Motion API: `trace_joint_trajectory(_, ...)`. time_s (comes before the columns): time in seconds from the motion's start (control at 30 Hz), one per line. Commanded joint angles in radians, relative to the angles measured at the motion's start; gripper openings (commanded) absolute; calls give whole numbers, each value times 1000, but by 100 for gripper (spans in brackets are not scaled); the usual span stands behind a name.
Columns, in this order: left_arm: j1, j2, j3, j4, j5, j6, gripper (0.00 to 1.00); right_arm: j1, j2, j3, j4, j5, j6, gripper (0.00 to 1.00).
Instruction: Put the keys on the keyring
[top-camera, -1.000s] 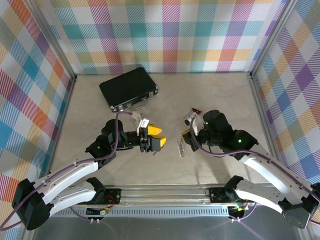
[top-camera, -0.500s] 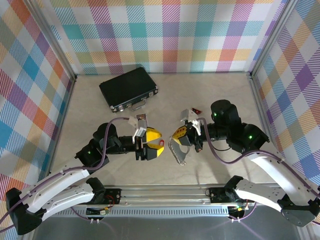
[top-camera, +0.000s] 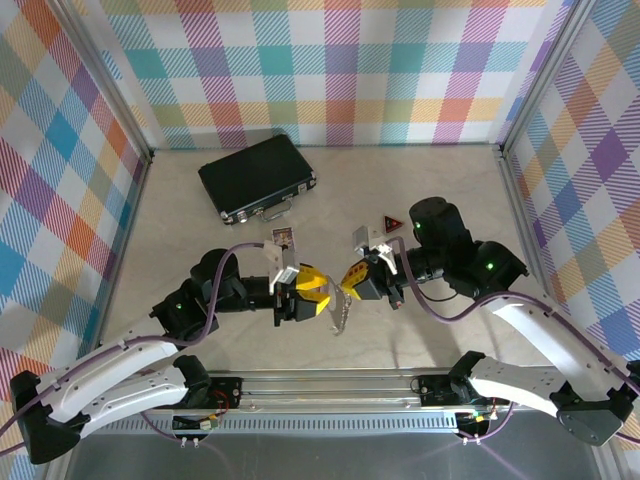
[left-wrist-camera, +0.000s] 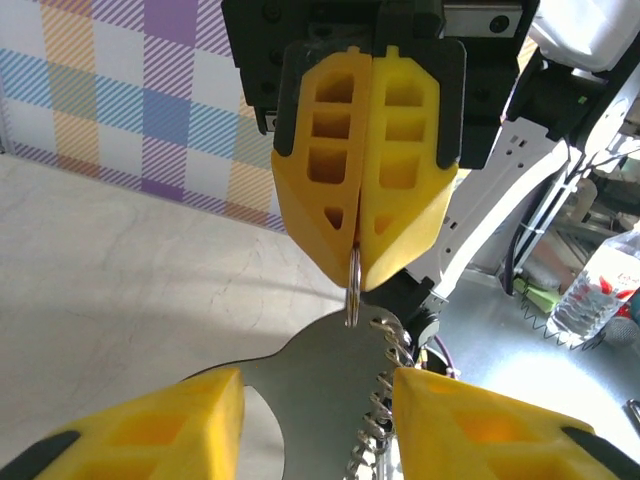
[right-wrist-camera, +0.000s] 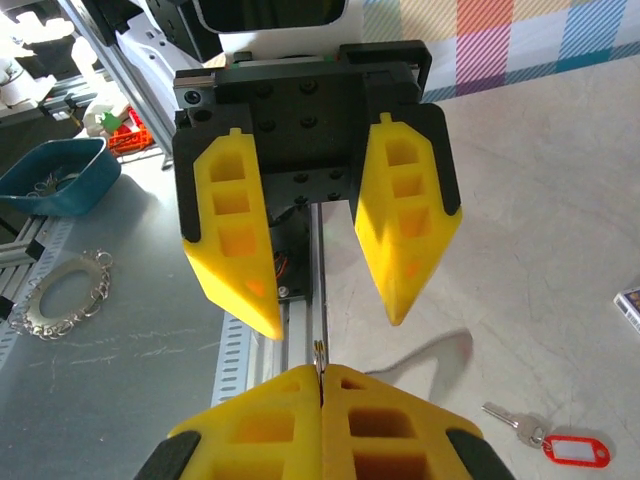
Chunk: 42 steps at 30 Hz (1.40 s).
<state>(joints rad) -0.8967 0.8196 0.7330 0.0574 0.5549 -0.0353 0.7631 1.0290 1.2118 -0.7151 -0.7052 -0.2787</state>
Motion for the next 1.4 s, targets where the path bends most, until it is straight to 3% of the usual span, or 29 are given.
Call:
trace_joint_trajectory(0.0, -11, 18, 39, 48, 23, 17, 38, 14, 0, 35, -5, -35, -34, 0)
trace_joint_trajectory(0.57, -17, 45, 49, 84, 71, 10, 29, 58, 17, 37, -18, 43, -47, 0)
trace_joint_trajectory(1.07, -18, 37, 34, 105, 84, -7, 36, 62, -1, 29, -3, 61, -45, 0)
trace_joint_trajectory(1.37, -18, 57, 43, 108, 73, 0, 28, 68, 10, 29, -8, 48, -47, 0)
